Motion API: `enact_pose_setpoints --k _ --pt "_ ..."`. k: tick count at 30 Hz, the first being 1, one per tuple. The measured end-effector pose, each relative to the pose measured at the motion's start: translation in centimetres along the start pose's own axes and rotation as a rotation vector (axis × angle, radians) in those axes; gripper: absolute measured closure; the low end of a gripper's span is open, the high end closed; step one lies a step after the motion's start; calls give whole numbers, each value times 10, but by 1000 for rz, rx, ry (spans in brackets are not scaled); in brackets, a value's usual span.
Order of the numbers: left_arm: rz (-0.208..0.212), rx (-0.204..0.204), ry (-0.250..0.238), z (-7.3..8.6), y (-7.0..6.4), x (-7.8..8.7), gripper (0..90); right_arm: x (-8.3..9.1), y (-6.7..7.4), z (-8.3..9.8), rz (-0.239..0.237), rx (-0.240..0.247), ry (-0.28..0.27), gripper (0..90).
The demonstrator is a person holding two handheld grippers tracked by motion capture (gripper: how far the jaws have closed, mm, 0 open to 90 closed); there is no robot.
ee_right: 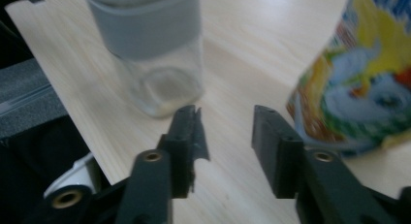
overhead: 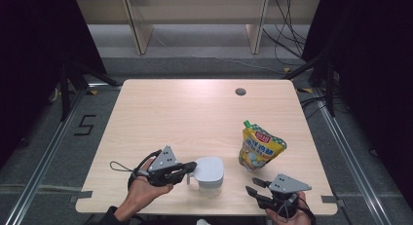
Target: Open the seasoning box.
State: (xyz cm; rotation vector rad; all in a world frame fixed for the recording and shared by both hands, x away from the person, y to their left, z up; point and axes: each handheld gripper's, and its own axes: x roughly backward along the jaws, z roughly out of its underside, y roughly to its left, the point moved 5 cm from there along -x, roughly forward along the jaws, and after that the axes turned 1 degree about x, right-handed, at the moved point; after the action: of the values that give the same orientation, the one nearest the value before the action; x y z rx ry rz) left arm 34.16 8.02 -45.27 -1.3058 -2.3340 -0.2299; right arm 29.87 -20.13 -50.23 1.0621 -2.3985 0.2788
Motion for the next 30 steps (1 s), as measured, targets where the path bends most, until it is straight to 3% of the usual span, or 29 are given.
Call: enact_pose_setpoints --k 2,3,5,7,16,19,20,22,23,24,26,27,28,30 --pt "-7 20 0 1 -1 0 878 -2 6 -7 -8 26 -30 695" --pt "-10 -3 0 1 0 1 878 -2 9 -9 -14 36 -33 715" --pt "-10 1 -1 2 0 1 878 -5 15 -13 -38 37 -60 765" --pt "-15 15 -3 3 0 2 878 -8 18 -15 -32 61 -53 786" --pt "-8 13 -2 3 1 2 880 -16 25 -30 -82 51 -97 892" --pt "-12 20 -8 3 0 1 880 -24 30 -34 -105 26 -93 900" --pt "-12 8 -7 3 0 2 881 -28 31 -36 -114 50 -96 900" --pt "-18 10 -5 3 1 2 881 -29 33 -38 -119 41 -98 900" --pt "-14 16 -8 3 1 2 881 -29 33 -40 -107 54 -103 900" --pt "-16 11 -7 3 1 2 882 -28 35 -41 -114 32 -103 900" --pt "-13 21 -10 3 -1 1 882 -28 33 -45 -100 63 -121 900" --pt "-18 7 -11 3 0 2 882 -28 34 -46 -96 57 -123 900" --pt "-18 -1 -10 3 0 2 882 -29 34 -47 -117 50 -124 900" --pt "-14 8 -10 3 0 1 882 -29 33 -49 -107 58 -126 900"
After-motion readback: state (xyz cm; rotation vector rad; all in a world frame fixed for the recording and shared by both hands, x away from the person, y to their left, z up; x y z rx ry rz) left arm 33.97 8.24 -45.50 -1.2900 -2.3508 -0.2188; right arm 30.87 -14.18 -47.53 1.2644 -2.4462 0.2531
